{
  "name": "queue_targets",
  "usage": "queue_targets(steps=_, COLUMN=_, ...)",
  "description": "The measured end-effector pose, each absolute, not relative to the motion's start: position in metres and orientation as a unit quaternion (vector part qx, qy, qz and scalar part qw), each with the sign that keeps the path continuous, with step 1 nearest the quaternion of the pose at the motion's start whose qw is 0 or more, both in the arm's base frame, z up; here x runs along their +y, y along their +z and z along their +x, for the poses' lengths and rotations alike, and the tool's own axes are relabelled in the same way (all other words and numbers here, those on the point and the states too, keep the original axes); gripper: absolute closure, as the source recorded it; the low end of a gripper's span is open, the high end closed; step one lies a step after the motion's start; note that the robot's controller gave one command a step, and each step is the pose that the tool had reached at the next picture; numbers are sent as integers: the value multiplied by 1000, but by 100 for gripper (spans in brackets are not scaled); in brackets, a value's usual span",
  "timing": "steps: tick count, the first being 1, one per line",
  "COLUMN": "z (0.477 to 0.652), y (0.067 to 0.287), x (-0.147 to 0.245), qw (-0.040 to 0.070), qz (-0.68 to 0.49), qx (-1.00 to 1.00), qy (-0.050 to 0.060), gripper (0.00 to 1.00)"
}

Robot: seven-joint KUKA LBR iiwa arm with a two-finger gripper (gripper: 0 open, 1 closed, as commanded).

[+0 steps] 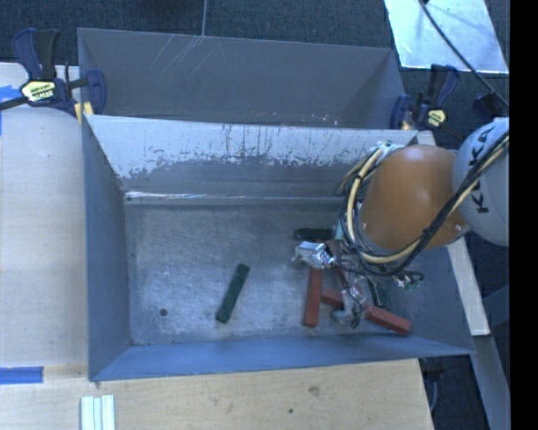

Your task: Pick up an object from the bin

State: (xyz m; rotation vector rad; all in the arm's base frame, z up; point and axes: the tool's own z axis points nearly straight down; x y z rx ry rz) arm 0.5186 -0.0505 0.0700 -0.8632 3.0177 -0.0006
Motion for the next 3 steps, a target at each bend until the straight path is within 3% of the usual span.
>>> queue_targets(steps=1, z=520, y=71, x=-50, qw=3, qz=-273, qx=962, qy=0, gripper=100)
queue_targets(steps=2, z=579, y=82, x=-25, qw=4, qz=-355, qx=935, qy=0, gripper=100)
queue_targets(steps=3, z=596, y=216, x=-20, qw=6, qz=-379, qx=925, qy=-2, gripper=100)
